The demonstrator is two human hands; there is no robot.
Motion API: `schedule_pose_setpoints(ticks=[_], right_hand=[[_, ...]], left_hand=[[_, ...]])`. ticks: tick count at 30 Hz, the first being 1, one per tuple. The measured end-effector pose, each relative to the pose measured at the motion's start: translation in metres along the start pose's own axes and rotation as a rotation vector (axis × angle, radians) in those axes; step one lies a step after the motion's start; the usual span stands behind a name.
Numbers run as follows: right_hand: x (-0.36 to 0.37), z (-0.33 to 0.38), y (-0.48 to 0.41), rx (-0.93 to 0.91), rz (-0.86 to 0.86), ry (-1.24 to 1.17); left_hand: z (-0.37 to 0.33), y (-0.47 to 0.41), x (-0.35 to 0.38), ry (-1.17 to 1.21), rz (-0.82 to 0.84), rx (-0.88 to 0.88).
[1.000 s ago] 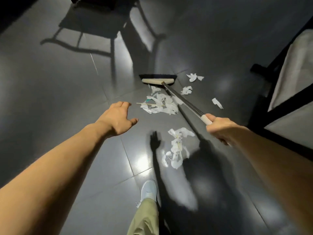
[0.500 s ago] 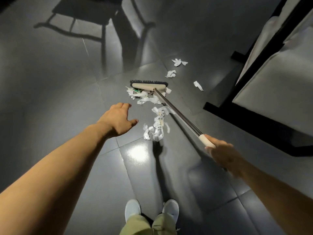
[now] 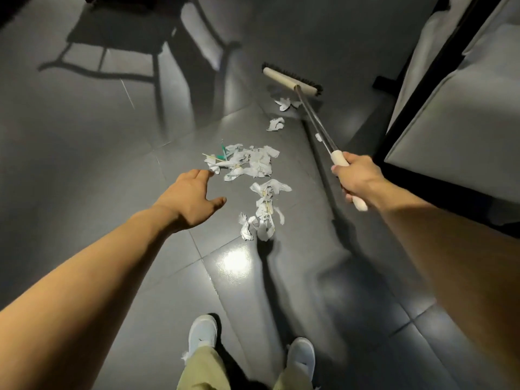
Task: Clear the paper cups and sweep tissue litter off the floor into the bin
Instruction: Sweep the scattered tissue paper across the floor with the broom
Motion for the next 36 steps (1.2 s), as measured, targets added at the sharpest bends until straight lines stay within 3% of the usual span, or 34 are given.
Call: schedule_pose_setpoints(ticks=[8, 15, 26, 36], right_hand=[[0.037, 0.019, -0.051, 0.151, -0.035, 0.017], [0.123, 0.039, -0.03, 0.234, 0.132, 0.206], [0.18, -0.003, 0.123, 0.311, 0.169, 0.129], [0.205, -0.051, 0.308, 0.342, 0.114, -0.194]], left_hand=[[0.056, -0.057, -0.028, -0.087, 0.048, 0.074], [0.105, -0.092, -0.04, -0.21, 0.131, 0.189], [0.123, -0.017, -0.018, -0.173, 0.148, 0.305], [0.137, 0.1, 0.022, -0.19, 0.186, 0.376]])
Point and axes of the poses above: each hand's wrist, its own y-axis away from the middle knuckle, its own x-axis out of the palm, z = x × y, the point moved 10 cm from there along -y, towards the middle knuckle, and after that the axes turned 2 degrees about y, right-handed, at the moved point
